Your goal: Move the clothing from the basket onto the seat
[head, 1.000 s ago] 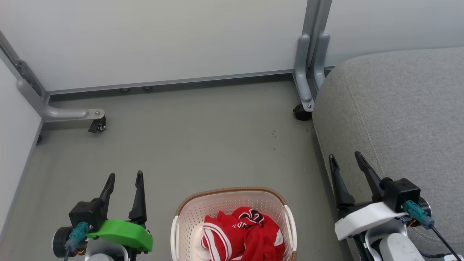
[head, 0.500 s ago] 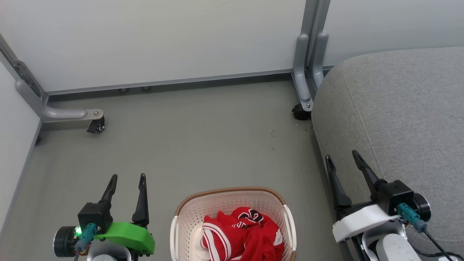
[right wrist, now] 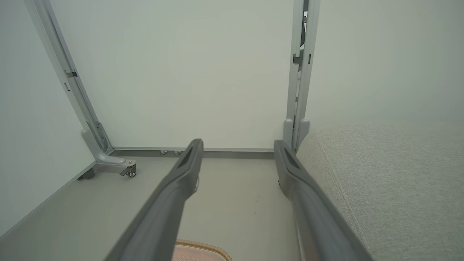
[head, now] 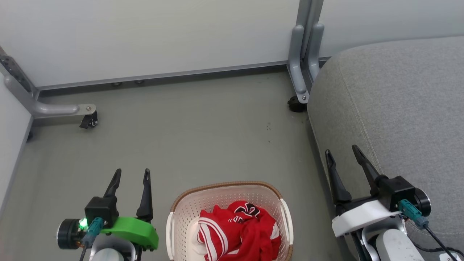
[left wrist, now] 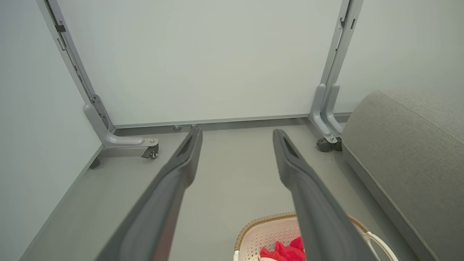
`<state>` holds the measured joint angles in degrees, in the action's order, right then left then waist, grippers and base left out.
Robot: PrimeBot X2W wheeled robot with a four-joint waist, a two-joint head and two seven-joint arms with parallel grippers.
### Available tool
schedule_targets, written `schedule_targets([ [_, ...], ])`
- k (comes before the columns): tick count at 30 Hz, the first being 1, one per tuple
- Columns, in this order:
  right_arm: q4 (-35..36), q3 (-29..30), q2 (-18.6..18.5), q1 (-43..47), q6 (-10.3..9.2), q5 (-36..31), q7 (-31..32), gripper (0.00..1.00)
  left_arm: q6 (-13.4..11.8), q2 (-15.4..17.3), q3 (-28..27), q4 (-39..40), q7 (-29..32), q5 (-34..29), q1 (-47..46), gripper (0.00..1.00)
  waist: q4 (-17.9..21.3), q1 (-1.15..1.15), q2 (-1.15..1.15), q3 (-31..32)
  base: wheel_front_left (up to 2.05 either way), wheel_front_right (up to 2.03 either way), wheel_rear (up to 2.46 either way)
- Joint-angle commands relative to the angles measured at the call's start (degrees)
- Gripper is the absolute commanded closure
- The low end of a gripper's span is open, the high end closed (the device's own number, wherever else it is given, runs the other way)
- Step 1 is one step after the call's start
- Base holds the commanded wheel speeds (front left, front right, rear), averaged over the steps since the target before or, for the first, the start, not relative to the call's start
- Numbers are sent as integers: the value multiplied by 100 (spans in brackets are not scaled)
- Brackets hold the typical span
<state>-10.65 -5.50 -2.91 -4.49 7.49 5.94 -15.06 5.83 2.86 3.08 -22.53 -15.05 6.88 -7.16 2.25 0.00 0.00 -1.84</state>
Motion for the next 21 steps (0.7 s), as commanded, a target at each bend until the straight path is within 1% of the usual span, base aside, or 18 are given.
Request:
schedule_targets([
  [1,54,10,-11,-105,0,25,-17,0,-36,7,56,-22,-18,-75,-174,0,79,0,0,-172,0,0,0],
  [6,216,-7,-9,-356,0,31,-17,0,-138,10,388,-281,-10,-214,-567,0,221,0,0,-681,0,0,0],
  [10,353,-47,-7,-604,0,48,-17,0,-213,10,777,-605,-9,-249,-983,0,354,0,0,-1185,0,0,0],
  [15,535,-111,-4,-952,0,95,-17,0,-258,13,1397,-1238,-8,-320,-1574,0,514,0,0,-1881,0,0,0],
  [21,782,-174,-2,-1344,0,152,-17,0,-241,20,2142,-2114,-8,-456,-2312,0,706,0,0,-2681,0,0,0],
])
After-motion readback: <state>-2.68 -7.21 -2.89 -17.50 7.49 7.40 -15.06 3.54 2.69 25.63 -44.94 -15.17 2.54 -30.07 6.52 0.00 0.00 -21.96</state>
